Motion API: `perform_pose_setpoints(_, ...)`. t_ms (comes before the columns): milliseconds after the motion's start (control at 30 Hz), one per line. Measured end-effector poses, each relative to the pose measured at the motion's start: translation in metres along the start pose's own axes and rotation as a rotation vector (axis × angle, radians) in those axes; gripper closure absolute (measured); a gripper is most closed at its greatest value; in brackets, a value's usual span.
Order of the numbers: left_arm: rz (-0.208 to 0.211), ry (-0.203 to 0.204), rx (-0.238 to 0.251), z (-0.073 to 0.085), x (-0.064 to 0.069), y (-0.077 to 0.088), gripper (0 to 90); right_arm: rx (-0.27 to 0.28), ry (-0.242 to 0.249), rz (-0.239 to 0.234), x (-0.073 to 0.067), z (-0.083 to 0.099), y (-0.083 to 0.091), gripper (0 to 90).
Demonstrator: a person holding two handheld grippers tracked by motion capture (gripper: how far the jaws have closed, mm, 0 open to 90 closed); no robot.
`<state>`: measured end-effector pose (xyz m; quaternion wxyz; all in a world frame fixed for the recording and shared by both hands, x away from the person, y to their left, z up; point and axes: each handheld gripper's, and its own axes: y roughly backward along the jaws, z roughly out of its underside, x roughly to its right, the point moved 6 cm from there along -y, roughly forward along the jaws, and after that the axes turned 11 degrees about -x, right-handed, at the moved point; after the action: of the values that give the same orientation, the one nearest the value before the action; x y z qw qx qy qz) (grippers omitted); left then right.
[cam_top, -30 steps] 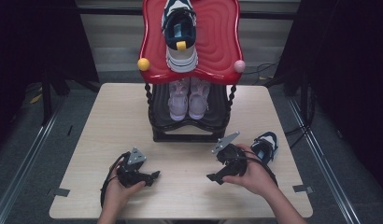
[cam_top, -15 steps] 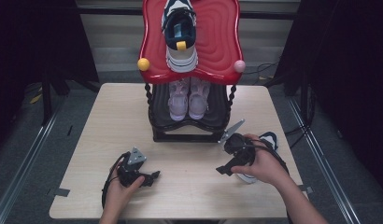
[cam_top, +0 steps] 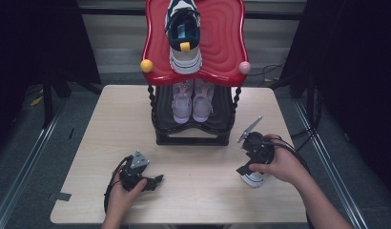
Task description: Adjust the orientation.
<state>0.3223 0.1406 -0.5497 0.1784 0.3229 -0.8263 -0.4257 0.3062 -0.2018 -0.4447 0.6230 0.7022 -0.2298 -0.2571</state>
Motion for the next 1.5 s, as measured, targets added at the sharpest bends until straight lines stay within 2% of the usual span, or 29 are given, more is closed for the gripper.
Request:
perform_pose_setpoints(167, 0.000, 0.000, 0.000, 0.000, 0.000, 0.000, 14.2, -0.009, -0.030, -0.008, 0.003, 0.001, 0.003, 27.7)
perform_pose_setpoints(267, 0.000, 0.000, 0.000, 0.000, 0.000, 0.000, 14.2, -0.019, -0.015, 0.017, 0.007, 0.002, 0.008, 27.7)
perform_pose_setpoints(300, 0.000, -0.001, 0.000, 0.000, 0.000, 0.000, 14.2, -0.025, -0.033, 0.010, 0.006, 0.002, 0.011, 27.9)
perform_pose_setpoints(400, 0.000, 0.000, 0.000, 0.000, 0.000, 0.000, 14.2, -0.033, -0.031, 0.011, 0.008, 0.005, 0.018, 28.8)
perform_pose_setpoints(600, 0.000, -0.001, 0.000, 0.000, 0.000, 0.000, 14.2, -0.076, -0.069, 0.017, 0.014, 0.014, 0.023, 30.7)
perform_pose_setpoints(900, 0.000, 0.000, 0.000, 0.000, 0.000, 0.000, 14.2, -0.156, -0.085, -0.011, 0.022, 0.025, -0.005, 39.2)
perform_pose_setpoints(1133, 0.000, 0.000, 0.000, 0.000, 0.000, 0.000, 14.2, -0.167, -0.094, -0.028, 0.025, 0.025, -0.024, 46.5)
perform_pose_setpoints(1200, 0.000, -0.001, 0.000, 0.000, 0.000, 0.000, 14.2, -0.166, -0.092, -0.029, 0.025, 0.023, -0.028, 51.6)
perform_pose_setpoints(1267, 0.000, -0.001, 0.000, 0.000, 0.000, 0.000, 14.2, -0.169, -0.086, -0.029, 0.024, 0.023, -0.029, 57.7)
perform_pose_setpoints(1300, 0.000, 0.000, 0.000, 0.000, 0.000, 0.000, 14.2, -0.171, -0.085, -0.025, 0.025, 0.023, -0.030, 63.6)
perform_pose_setpoints(1433, 0.000, -0.001, -0.001, 0.000, 0.000, 0.000, 14.2, -0.170, -0.058, -0.028, 0.024, 0.024, -0.029, 67.1)
perform_pose_setpoints(1500, 0.000, -0.001, -0.001, 0.000, 0.000, 0.000, 14.2, -0.180, -0.029, -0.033, 0.023, 0.026, -0.028, 67.6)
